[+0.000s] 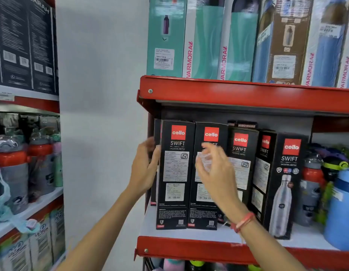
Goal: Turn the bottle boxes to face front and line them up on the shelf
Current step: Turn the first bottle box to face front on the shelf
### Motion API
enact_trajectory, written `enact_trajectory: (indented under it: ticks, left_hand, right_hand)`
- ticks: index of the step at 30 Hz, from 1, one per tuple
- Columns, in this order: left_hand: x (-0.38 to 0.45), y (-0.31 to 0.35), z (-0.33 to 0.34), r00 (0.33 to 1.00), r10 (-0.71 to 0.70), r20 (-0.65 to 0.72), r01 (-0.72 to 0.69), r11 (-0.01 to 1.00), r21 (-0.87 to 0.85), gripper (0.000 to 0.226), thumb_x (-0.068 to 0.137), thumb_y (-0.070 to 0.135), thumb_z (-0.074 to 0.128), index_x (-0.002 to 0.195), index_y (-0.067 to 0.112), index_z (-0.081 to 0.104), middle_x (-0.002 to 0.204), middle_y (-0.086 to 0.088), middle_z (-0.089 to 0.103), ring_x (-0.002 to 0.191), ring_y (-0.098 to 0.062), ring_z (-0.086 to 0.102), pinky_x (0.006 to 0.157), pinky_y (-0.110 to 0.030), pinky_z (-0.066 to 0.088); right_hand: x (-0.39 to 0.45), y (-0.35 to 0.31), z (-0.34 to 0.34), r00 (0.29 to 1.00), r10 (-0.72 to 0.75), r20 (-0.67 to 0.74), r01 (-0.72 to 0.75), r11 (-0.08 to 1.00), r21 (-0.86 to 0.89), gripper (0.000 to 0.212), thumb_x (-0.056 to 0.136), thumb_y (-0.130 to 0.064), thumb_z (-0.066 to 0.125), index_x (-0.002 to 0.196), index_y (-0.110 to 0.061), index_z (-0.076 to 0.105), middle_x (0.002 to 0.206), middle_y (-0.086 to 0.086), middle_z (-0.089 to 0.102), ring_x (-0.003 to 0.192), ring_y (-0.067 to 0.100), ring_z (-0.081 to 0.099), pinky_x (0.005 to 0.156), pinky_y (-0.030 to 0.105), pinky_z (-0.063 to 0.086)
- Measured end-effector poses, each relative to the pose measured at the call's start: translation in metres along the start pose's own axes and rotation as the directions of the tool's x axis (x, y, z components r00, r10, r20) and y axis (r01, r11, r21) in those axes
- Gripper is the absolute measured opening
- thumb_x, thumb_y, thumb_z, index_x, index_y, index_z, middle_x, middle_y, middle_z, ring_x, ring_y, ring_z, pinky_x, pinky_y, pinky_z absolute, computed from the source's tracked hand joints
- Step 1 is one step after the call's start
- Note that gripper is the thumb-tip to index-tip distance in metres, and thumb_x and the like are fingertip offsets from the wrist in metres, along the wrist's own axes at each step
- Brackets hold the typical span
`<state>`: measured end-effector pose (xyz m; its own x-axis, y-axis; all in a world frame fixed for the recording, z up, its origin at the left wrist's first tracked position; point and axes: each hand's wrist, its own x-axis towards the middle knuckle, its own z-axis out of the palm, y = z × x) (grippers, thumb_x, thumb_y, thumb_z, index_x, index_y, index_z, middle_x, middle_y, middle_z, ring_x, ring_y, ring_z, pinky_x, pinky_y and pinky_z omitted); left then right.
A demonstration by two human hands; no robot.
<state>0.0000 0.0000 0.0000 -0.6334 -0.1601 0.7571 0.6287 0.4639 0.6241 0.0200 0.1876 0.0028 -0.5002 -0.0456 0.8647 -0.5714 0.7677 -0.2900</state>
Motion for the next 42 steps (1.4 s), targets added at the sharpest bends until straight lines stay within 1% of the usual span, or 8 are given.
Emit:
enact_trajectory:
  ticks: [4, 11, 19, 25, 30, 37, 39, 42]
  left_hand:
    - [-0.006, -0.03, 0.011, 0.93, -0.302, 0.21, 0.322, 0.944, -0.07, 0.062, 0.087, 0.065, 0.025, 0.129, 0.023, 0.044, 0.134, -0.003, 0.054, 0.121, -0.021, 0.052, 0.104, -0.048, 0.043]
    - [-0.003, -0.051, 0.017, 0.834, -0.385, 0.395, 0.481, 0.858, -0.179, 0.078, 0.076, 0.079, 0.026, 0.14, 0.035, 0.03, 0.146, 0.004, 0.043, 0.131, -0.017, 0.044, 0.111, -0.047, 0.034]
    - [-0.016, -0.033, -0.005, 0.883, -0.319, 0.346, 0.414, 0.875, -0.251, 0.075, 0.079, 0.065, 0.042, 0.143, 0.029, 0.03, 0.14, 0.007, 0.048, 0.128, -0.013, 0.046, 0.108, -0.044, 0.04]
    - [-0.028, 0.011, -0.021, 0.927, -0.259, 0.272, 0.333, 0.903, -0.272, 0.057, 0.082, 0.057, 0.041, 0.134, 0.037, 0.037, 0.117, 0.006, 0.058, 0.109, -0.005, 0.057, 0.072, -0.019, 0.05]
    - [-0.041, 0.043, -0.028, 0.939, -0.252, 0.234, 0.31, 0.916, -0.256, 0.053, 0.076, 0.053, 0.054, 0.124, 0.037, 0.04, 0.11, 0.004, 0.061, 0.099, -0.012, 0.064, 0.075, -0.026, 0.056]
    - [-0.045, 0.048, -0.037, 0.966, -0.194, 0.171, 0.225, 0.957, -0.183, 0.062, 0.082, 0.014, 0.068, 0.131, 0.037, 0.038, 0.107, 0.011, 0.068, 0.094, -0.011, 0.07, 0.074, -0.026, 0.059]
    - [-0.044, 0.046, -0.035, 0.971, -0.18, 0.157, 0.201, 0.97, -0.136, 0.069, 0.083, 0.006, 0.067, 0.134, 0.039, 0.034, 0.104, 0.018, 0.064, 0.091, -0.007, 0.068, 0.067, -0.018, 0.058]
    - [-0.04, 0.035, -0.027, 0.974, -0.186, 0.127, 0.198, 0.976, -0.093, 0.078, 0.082, 0.003, 0.067, 0.141, 0.036, 0.03, 0.106, 0.015, 0.064, 0.1, -0.013, 0.066, 0.076, -0.025, 0.059]
  right_hand:
    - [-0.029, -0.004, 0.038, 0.967, 0.195, 0.162, -0.197, 0.98, 0.001, 0.056, 0.093, -0.037, 0.053, 0.143, -0.019, 0.034, 0.125, -0.003, 0.054, 0.104, 0.008, 0.056, 0.092, 0.022, 0.047]
    - [-0.043, -0.024, 0.068, 0.916, 0.369, 0.156, -0.379, 0.924, 0.045, 0.089, 0.083, -0.052, 0.061, 0.149, -0.013, 0.019, 0.145, 0.006, 0.028, 0.134, 0.019, 0.032, 0.107, 0.028, 0.034]
    - [-0.045, -0.042, 0.055, 0.917, 0.386, 0.099, -0.397, 0.906, 0.143, 0.106, 0.064, -0.06, 0.074, 0.145, -0.014, 0.023, 0.14, 0.004, 0.031, 0.13, 0.02, 0.036, 0.104, 0.033, 0.039]
    - [-0.04, -0.053, 0.016, 0.958, 0.273, 0.091, -0.287, 0.92, 0.268, 0.099, 0.067, -0.06, 0.073, 0.144, -0.019, 0.026, 0.138, -0.004, 0.031, 0.126, 0.014, 0.041, 0.104, 0.032, 0.042]
    - [-0.033, -0.05, -0.009, 0.93, 0.245, 0.274, -0.322, 0.903, 0.284, 0.124, 0.062, -0.061, 0.077, 0.152, -0.01, 0.008, 0.145, -0.003, 0.02, 0.136, 0.014, 0.027, 0.109, 0.023, 0.028]
    - [0.0, -0.017, -0.014, 0.846, 0.133, 0.516, -0.378, 0.833, 0.405, 0.115, 0.055, -0.061, 0.081, 0.149, -0.025, 0.026, 0.15, -0.006, 0.036, 0.137, 0.01, 0.033, 0.112, 0.032, 0.033]
    - [0.01, -0.011, -0.013, 0.821, 0.068, 0.567, -0.393, 0.786, 0.476, 0.1, 0.065, -0.043, 0.084, 0.147, -0.028, 0.03, 0.145, -0.011, 0.044, 0.132, 0.007, 0.039, 0.105, 0.023, 0.037]
    - [0.016, -0.006, 0.002, 0.817, 0.036, 0.575, -0.386, 0.775, 0.501, 0.087, 0.073, -0.026, 0.081, 0.145, -0.03, 0.033, 0.13, -0.015, 0.054, 0.125, 0.009, 0.048, 0.106, 0.03, 0.039]
